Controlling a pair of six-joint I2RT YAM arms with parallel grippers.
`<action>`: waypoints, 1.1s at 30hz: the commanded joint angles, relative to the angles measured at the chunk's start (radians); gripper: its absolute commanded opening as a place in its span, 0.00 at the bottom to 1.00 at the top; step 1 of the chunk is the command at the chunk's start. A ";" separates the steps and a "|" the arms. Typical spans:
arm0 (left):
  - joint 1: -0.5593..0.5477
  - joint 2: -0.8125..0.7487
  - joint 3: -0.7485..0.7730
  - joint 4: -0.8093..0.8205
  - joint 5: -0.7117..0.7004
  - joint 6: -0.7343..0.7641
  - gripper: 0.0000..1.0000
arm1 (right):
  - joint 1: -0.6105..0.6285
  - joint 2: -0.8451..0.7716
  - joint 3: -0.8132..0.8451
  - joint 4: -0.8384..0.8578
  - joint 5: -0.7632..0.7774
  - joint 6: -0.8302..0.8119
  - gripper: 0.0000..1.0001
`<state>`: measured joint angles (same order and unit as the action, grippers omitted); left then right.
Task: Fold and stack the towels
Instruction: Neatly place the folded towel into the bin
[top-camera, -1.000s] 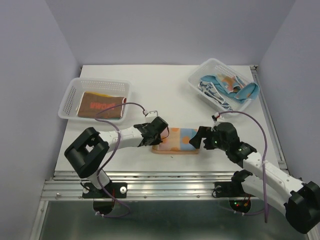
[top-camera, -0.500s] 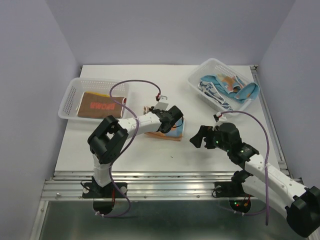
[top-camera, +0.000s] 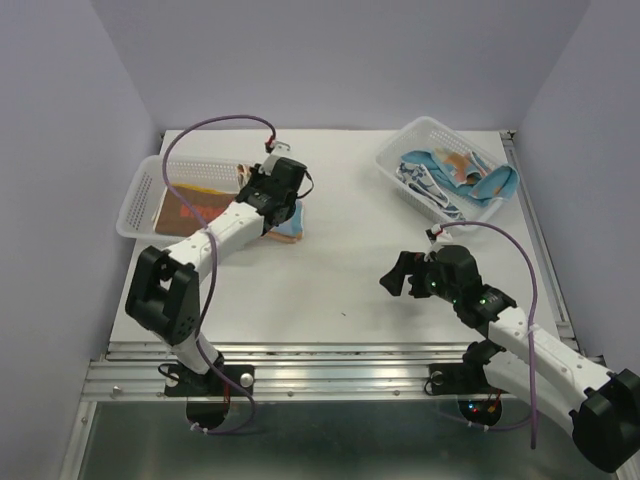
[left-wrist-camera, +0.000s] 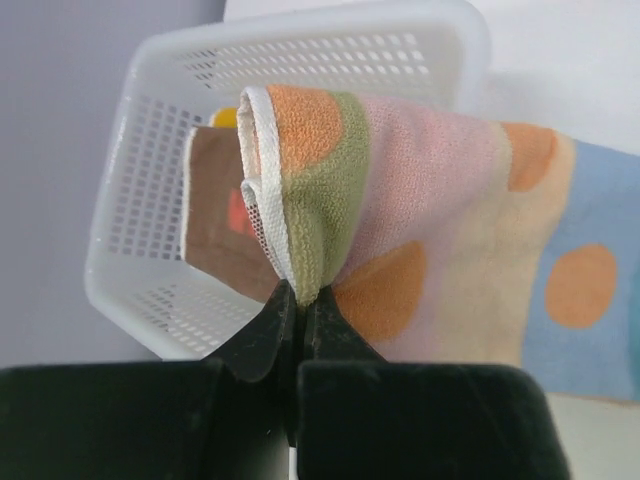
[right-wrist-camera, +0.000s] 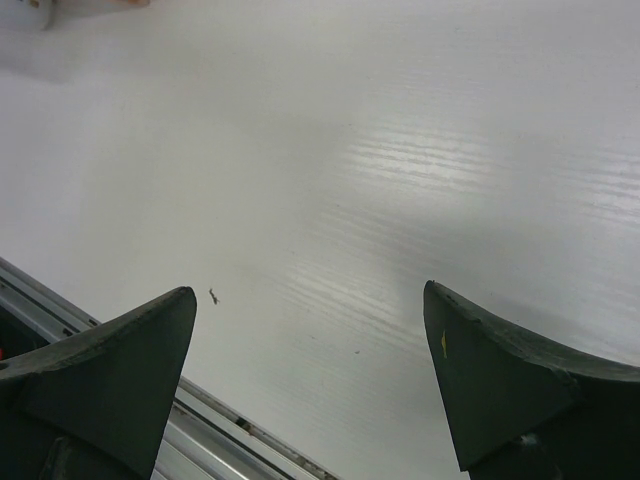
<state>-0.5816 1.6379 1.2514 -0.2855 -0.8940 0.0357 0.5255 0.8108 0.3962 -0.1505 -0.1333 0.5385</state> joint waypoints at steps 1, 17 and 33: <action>0.061 -0.110 -0.023 0.130 0.129 0.215 0.00 | 0.008 0.007 0.006 0.020 0.023 -0.017 1.00; 0.410 -0.101 0.028 0.014 0.411 0.398 0.00 | 0.008 0.041 -0.020 0.063 0.014 -0.026 1.00; 0.474 -0.170 -0.124 0.137 0.439 0.538 0.00 | 0.007 0.087 -0.028 0.075 0.020 -0.025 1.00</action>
<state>-0.1204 1.4933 1.1252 -0.2188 -0.3660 0.5373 0.5255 0.8909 0.3878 -0.1268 -0.1143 0.5262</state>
